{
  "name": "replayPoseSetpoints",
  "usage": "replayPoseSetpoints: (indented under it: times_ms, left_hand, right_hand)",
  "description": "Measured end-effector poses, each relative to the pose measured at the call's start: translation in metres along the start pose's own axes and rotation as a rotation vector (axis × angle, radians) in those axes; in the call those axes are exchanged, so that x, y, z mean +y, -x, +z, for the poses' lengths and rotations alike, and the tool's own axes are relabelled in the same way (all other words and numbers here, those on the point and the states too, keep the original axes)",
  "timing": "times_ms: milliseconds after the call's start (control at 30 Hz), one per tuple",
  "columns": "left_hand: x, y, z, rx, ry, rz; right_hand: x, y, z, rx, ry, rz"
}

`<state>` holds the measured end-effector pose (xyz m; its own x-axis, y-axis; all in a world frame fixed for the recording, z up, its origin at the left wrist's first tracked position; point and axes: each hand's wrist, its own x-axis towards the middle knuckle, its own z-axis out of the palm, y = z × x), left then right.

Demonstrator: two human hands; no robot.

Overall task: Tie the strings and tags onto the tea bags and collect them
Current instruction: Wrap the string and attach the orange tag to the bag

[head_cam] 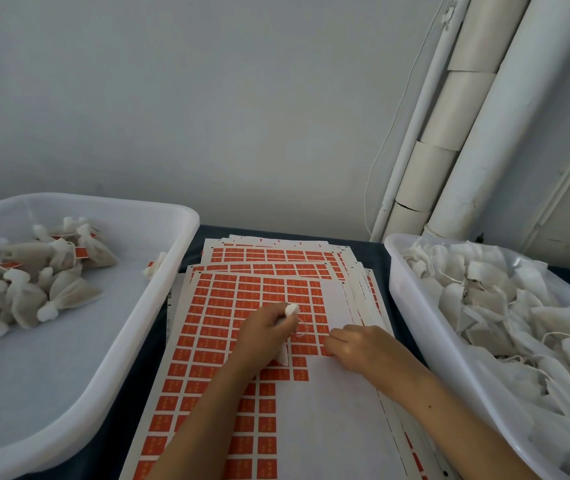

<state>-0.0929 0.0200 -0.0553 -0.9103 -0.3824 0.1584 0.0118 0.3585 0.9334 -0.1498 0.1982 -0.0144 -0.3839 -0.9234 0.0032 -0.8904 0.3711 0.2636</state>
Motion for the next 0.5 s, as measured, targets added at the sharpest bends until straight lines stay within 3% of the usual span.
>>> replayPoseSetpoints:
  times_ms: [267, 500]
  left_hand:
    - [0.0024, 0.0012, -0.0005, -0.017, 0.012, -0.005]
    - [0.0025, 0.0012, -0.0014, -0.017, 0.013, 0.002]
  right_hand:
    - [-0.0013, 0.0029, -0.0013, 0.177, -0.018, -0.005]
    - [0.0038, -0.0027, -0.0024, -0.003, -0.123, 0.075]
